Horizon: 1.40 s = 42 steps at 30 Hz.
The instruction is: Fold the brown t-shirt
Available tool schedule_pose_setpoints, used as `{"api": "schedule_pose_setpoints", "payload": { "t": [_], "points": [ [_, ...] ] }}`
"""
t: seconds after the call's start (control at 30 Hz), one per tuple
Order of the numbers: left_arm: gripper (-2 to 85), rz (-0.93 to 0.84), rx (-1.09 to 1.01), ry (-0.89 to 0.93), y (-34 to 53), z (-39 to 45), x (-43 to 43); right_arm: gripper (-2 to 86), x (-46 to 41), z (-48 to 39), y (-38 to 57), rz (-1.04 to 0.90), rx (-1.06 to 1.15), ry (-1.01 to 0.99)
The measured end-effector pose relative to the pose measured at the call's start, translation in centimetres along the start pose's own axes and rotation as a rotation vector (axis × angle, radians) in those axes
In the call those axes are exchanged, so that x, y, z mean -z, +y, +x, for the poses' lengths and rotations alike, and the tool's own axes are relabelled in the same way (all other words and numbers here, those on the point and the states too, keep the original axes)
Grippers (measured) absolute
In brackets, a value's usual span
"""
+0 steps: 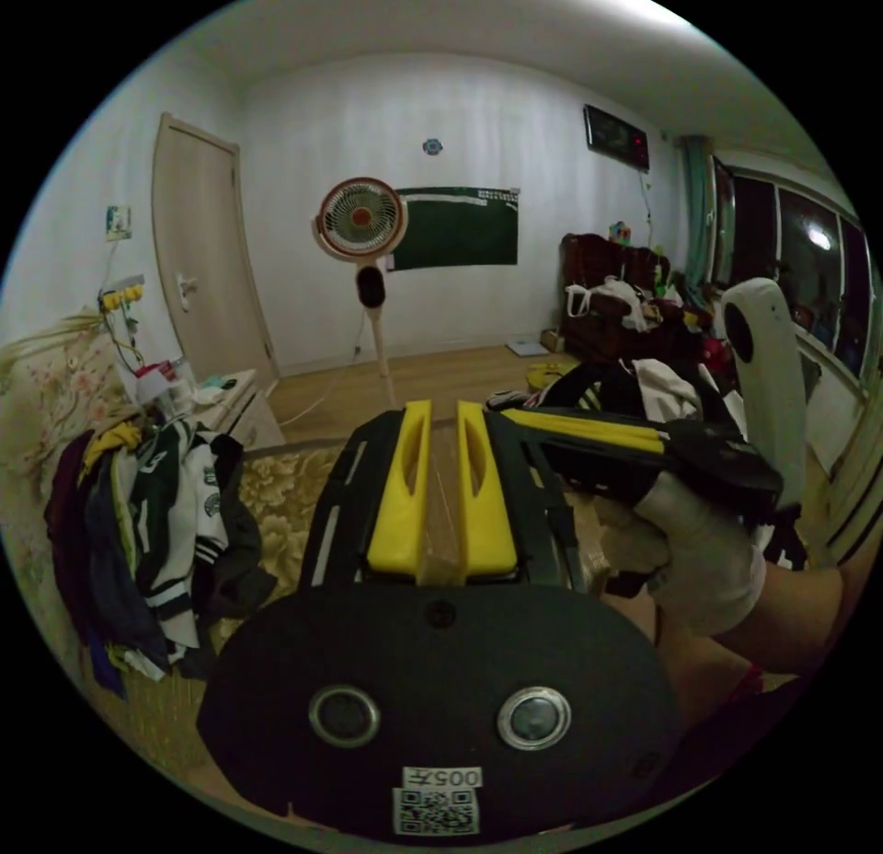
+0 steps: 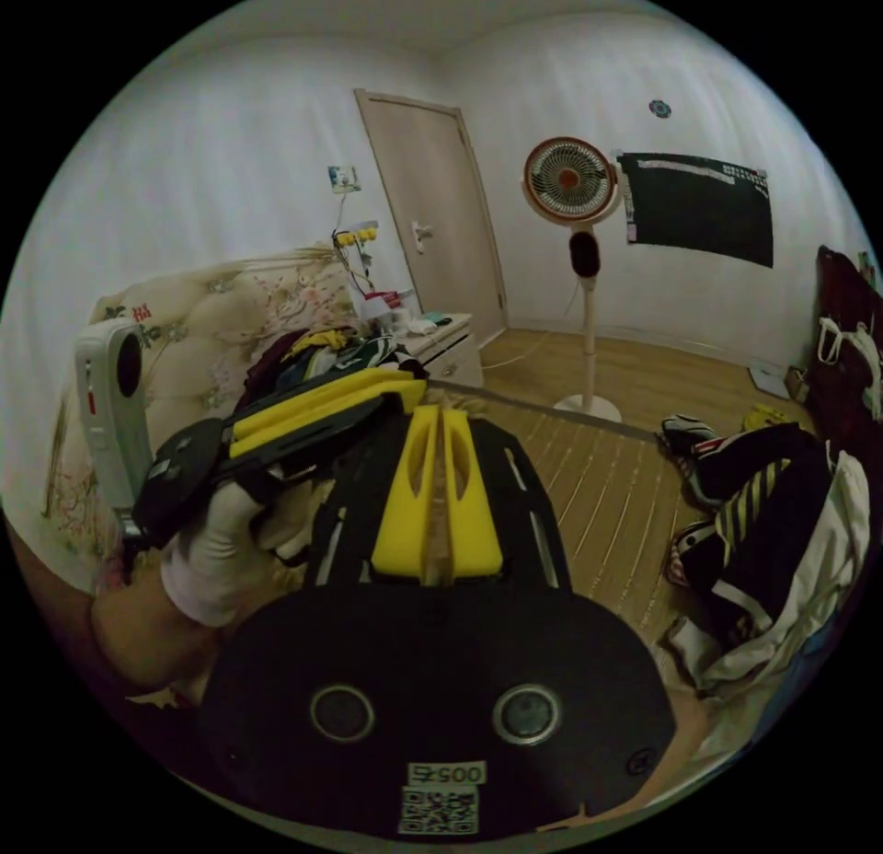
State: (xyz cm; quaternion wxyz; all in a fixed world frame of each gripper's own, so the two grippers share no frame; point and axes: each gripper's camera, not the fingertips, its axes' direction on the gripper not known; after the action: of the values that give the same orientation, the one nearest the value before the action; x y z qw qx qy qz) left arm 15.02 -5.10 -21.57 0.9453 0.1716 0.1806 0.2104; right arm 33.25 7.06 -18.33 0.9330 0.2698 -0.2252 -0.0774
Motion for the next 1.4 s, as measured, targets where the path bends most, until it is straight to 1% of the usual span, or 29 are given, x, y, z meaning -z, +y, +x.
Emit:
{"api": "schedule_pose_setpoints", "payload": {
  "t": [0.13, 0.27, 0.33, 0.37, 0.4, 0.5, 0.77, 0.9, 0.97, 1.1, 1.2, 1.3, 1.4],
  "points": [
    [1.1, -0.056, -0.096, 0.04, -1.5, 3.3, -2.8, -0.9, 3.1, 5.4, 1.6, 0.017, -0.045, 0.078],
    [1.8, -0.02, -0.115, 0.122, -3.2, 7.6, -5.6, -0.5, 7.3, 11.7, 3.8, 0.018, -0.096, 0.136],
    [4.8, -0.016, -0.16, 0.141, -4.0, 10.1, -7.0, 0.2, 9.6, 14.4, 5.1, 0.022, -0.118, 0.179],
    [9.1, -0.024, -0.184, 0.171, -4.6, 11.7, -7.9, 2.7, 11.1, 16.2, 5.9, 0.025, -0.129, 0.208],
    [10.9, -0.036, -0.199, 0.216, -5.3, 13.4, -9.0, 4.0, 12.0, 17.0, 6.4, 0.027, -0.136, 0.224],
    [12.6, -0.045, -0.241, 0.299, -6.8, 17.6, -11.2, 7.3, 16.3, 21.5, 8.9, 0.019, -0.181, 0.303],
    [13.3, -0.066, -0.359, 0.469, -10.2, 30.0, -16.5, 10.8, 29.8, 34.9, 16.3, 0.019, -0.385, 0.654],
    [13.3, -0.066, -0.391, 0.526, -11.8, 36.1, -18.9, 11.3, 34.2, 40.2, 18.8, 0.005, -0.457, 0.771],
    [13.2, -0.071, -0.405, 0.545, -12.5, 38.5, -19.9, 11.6, 35.5, 43.6, 20.0, -0.04, -0.478, 0.819],
    [13.2, -0.087, -0.429, 0.573, -13.9, 43.6, -21.9, 10.8, 36.7, 48.1, 21.6, -0.105, -0.508, 0.858],
    [13.2, -0.096, -0.444, 0.587, -14.7, 46.7, -23.2, 7.6, 37.7, 51.2, 23.2, -0.163, -0.549, 0.873],
    [13.2, -0.116, -0.451, 0.6, -15.4, 49.6, -24.7, 0.8, 39.3, 53.6, 24.7, -0.182, -0.575, 0.813],
    [13.3, -0.133, -0.455, 0.615, -16.1, 52.2, -25.9, -1.1, 42.0, 54.5, 25.5, -0.107, -0.575, 0.707]
  ]
}}
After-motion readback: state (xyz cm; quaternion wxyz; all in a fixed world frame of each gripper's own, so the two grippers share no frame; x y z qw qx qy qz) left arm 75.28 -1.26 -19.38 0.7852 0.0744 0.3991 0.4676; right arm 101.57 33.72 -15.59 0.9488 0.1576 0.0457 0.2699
